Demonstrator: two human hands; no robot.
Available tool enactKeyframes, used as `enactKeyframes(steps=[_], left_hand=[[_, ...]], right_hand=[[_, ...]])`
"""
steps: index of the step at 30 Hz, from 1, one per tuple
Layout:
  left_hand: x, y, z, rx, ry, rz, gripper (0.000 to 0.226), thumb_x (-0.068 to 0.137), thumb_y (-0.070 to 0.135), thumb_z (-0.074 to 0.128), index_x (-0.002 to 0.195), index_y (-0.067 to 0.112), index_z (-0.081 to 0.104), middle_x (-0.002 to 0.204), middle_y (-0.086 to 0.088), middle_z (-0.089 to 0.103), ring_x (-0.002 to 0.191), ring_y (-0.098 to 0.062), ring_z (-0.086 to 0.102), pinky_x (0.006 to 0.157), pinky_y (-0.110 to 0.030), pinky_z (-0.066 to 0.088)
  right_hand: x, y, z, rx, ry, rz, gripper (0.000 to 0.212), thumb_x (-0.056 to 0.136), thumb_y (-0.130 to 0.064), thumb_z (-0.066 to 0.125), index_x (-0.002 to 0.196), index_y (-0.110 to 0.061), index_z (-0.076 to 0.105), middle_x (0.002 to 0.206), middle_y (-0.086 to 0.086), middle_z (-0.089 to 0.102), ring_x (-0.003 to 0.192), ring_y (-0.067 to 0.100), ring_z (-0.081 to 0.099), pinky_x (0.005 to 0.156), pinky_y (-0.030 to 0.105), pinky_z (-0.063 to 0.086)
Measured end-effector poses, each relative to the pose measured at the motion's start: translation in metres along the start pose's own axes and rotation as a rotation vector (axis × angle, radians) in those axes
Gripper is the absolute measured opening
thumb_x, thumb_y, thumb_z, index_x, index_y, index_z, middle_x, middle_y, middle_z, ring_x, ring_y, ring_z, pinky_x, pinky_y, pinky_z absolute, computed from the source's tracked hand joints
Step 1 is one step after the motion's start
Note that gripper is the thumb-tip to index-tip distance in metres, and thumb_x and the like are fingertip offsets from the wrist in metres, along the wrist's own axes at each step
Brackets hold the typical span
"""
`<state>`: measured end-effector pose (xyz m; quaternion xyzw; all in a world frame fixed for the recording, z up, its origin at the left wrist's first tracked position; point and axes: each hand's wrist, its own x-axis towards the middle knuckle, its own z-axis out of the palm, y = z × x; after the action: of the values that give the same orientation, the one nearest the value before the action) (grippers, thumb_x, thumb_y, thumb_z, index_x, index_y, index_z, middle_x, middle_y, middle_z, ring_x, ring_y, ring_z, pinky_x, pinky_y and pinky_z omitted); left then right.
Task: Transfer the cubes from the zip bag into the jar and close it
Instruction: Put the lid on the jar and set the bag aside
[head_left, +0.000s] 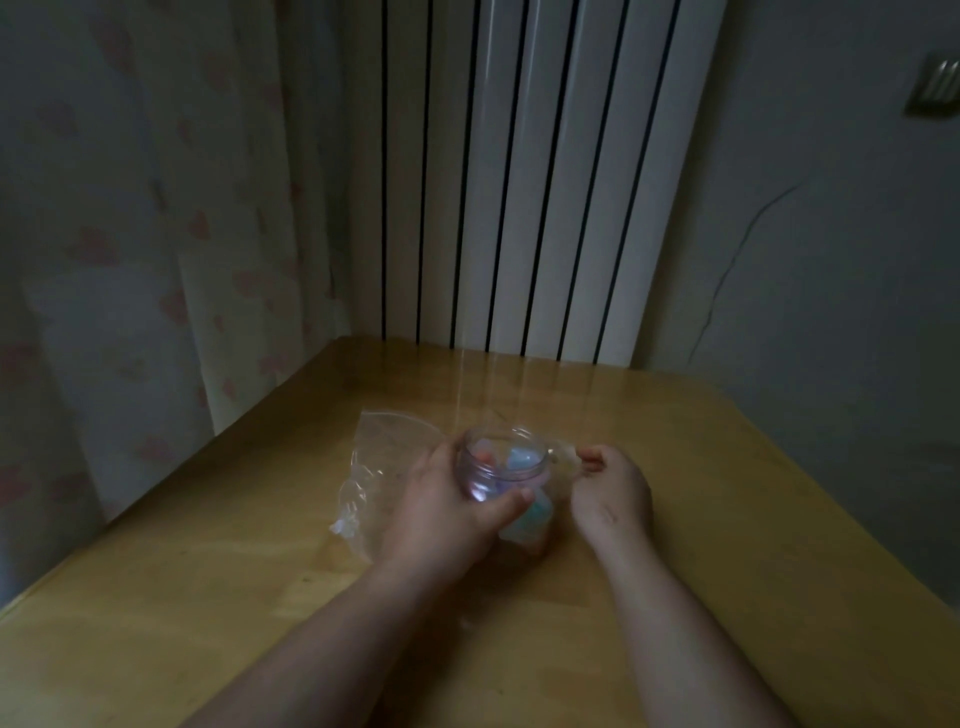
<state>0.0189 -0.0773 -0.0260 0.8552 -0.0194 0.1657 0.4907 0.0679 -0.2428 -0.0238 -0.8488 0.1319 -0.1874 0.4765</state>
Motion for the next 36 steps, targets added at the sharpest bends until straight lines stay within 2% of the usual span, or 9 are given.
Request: enactKeyframes(steps=[3,6,11,16,22,25,29,32,36], left_hand=[[0.002,-0.002,0.001,0.014,0.008,0.002,0.091,0.064,0.063,0.079,0.142,0.03,0.046,0.129,0.008,0.052,0.118,-0.013,0.054,0.1,-0.035,0.049],[0.003,-0.003,0.002,0.026,0.019,0.008,0.092,0.063,0.064,0.079,0.142,0.03,0.046,0.129,0.007,0.054,0.119,-0.014,0.054,0.101,-0.037,0.048],[0.003,-0.005,0.003,0.011,0.034,0.035,0.087,0.064,0.06,0.079,0.14,0.031,0.048,0.125,0.008,0.056,0.114,-0.009,0.053,0.097,-0.027,0.044],[0.002,-0.003,0.003,0.006,0.038,0.06,0.079,0.066,0.056,0.081,0.135,0.03,0.052,0.106,0.017,0.051,0.111,-0.01,0.055,0.096,-0.029,0.046],[0.001,-0.003,0.002,0.024,0.035,0.069,0.081,0.068,0.057,0.079,0.138,0.031,0.049,0.112,0.015,0.048,0.107,-0.003,0.047,0.088,-0.02,0.036],[0.0,-0.005,0.004,0.032,0.03,0.069,0.085,0.066,0.06,0.078,0.139,0.029,0.048,0.117,0.014,0.051,0.117,-0.009,0.051,0.089,-0.019,0.034],[-0.001,-0.008,0.005,0.069,-0.029,0.02,0.115,0.053,0.067,0.081,0.151,0.032,0.031,0.144,0.007,0.048,0.13,-0.014,0.046,0.099,-0.024,0.035],[-0.003,-0.009,0.004,0.039,-0.056,-0.004,0.119,0.048,0.066,0.084,0.15,0.038,0.027,0.137,0.011,0.054,0.12,-0.01,0.054,0.098,-0.029,0.043],[-0.005,-0.004,0.002,0.038,-0.076,0.043,0.104,0.056,0.056,0.087,0.144,0.039,0.035,0.115,0.023,0.054,0.102,0.002,0.05,0.086,-0.02,0.038]], right_hand=[[0.003,-0.002,0.004,-0.163,-0.069,-0.056,0.045,0.083,0.003,0.051,0.122,-0.015,0.063,0.133,0.009,0.056,0.121,0.029,0.053,0.1,0.028,0.04],[0.013,-0.002,0.007,-0.228,-0.221,-0.093,0.052,0.087,-0.005,0.054,0.137,-0.023,0.054,0.143,0.007,0.051,0.128,0.029,0.05,0.107,0.031,0.04],[0.018,0.005,0.011,-0.368,-0.312,-0.196,0.047,0.092,-0.03,0.057,0.139,-0.03,0.051,0.138,0.005,0.056,0.121,0.027,0.057,0.103,0.036,0.046],[0.018,0.005,0.01,-0.494,-0.196,-0.268,0.035,0.09,-0.031,0.06,0.124,-0.022,0.058,0.126,0.008,0.057,0.115,0.034,0.055,0.092,0.033,0.045],[0.017,0.005,0.014,-0.301,-0.056,-0.159,0.016,0.085,-0.015,0.066,0.1,-0.018,0.061,0.106,0.007,0.068,0.092,0.025,0.061,0.07,0.025,0.042],[0.013,-0.001,0.007,-0.175,0.061,-0.166,0.014,0.088,-0.012,0.064,0.102,-0.016,0.063,0.106,0.007,0.068,0.094,0.026,0.062,0.072,0.023,0.038],[0.008,-0.015,-0.014,-0.003,0.175,-0.245,0.018,0.085,-0.015,0.071,0.101,-0.019,0.063,0.1,0.004,0.07,0.093,0.025,0.065,0.075,0.027,0.046],[-0.002,-0.026,-0.03,0.153,0.147,-0.272,0.022,0.085,-0.014,0.073,0.1,-0.024,0.061,0.097,-0.004,0.065,0.093,0.015,0.062,0.076,0.024,0.042],[-0.021,-0.037,-0.029,0.247,0.081,-0.35,0.026,0.084,-0.013,0.073,0.098,-0.032,0.06,0.1,-0.005,0.068,0.095,0.014,0.064,0.079,0.024,0.049]])
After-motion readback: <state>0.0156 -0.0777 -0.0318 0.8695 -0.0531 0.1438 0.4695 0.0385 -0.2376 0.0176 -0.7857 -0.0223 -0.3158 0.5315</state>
